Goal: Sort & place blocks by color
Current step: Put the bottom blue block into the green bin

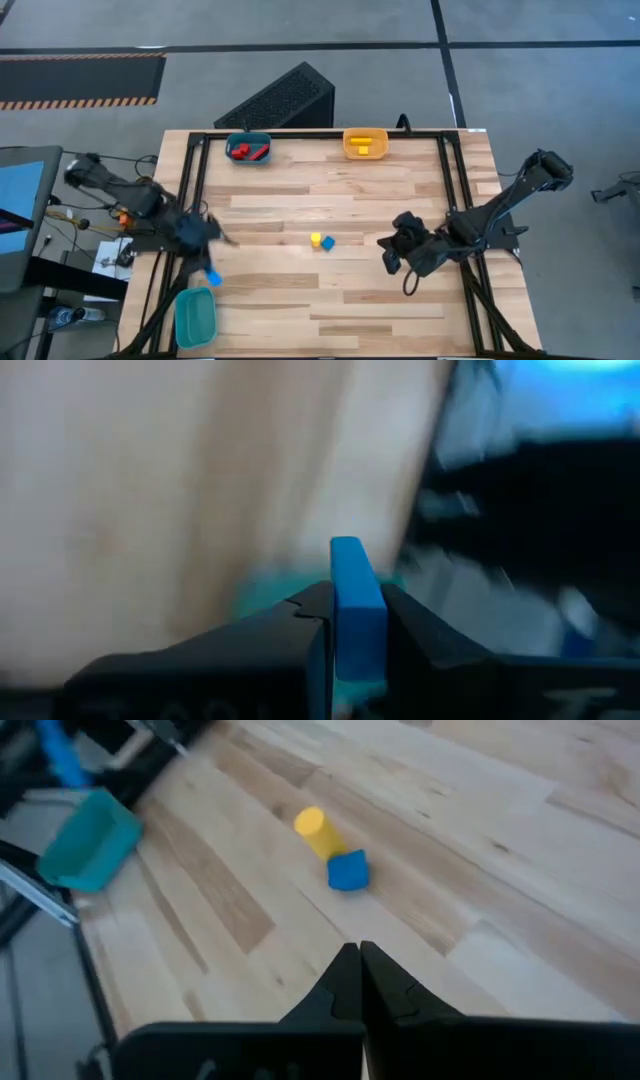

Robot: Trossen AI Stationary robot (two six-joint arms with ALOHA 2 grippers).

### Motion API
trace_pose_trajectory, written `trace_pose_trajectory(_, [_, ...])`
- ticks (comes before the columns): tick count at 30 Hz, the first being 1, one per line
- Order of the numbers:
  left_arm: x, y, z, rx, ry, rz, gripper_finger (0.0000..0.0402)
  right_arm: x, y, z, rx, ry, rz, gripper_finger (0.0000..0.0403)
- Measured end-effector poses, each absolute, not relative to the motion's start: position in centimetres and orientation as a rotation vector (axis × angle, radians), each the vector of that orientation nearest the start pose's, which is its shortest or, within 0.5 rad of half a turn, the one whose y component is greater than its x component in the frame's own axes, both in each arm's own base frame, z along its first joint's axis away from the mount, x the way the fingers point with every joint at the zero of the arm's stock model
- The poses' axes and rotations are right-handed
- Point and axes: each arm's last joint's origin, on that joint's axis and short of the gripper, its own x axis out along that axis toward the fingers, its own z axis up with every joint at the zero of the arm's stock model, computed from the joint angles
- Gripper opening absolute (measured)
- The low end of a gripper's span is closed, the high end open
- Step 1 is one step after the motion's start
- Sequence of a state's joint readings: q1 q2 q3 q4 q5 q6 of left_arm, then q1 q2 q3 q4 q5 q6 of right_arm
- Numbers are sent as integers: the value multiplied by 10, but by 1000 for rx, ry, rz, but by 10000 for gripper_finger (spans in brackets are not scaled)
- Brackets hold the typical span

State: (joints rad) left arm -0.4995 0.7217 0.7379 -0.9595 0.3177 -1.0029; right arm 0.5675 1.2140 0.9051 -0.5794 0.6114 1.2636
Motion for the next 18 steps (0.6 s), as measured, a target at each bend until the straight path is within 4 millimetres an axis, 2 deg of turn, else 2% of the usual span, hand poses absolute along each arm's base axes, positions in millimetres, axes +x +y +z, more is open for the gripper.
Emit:
trace_pose_trajectory(4, [97,-95,237,-863,1411,-401,32,208,110,259,700,647,-477,6])
trace_pose_trajectory(8, [89,-112,214,-884,1553,-466,45,205,114,259,701,676,-447,6])
trace_pose_trajectory(12, [85,-119,196,-914,1605,-416,55,202,120,258,695,693,-417,6])
trace_pose_trajectory(18, [90,-124,183,-923,1542,-354,83,197,119,255,688,728,-457,16])
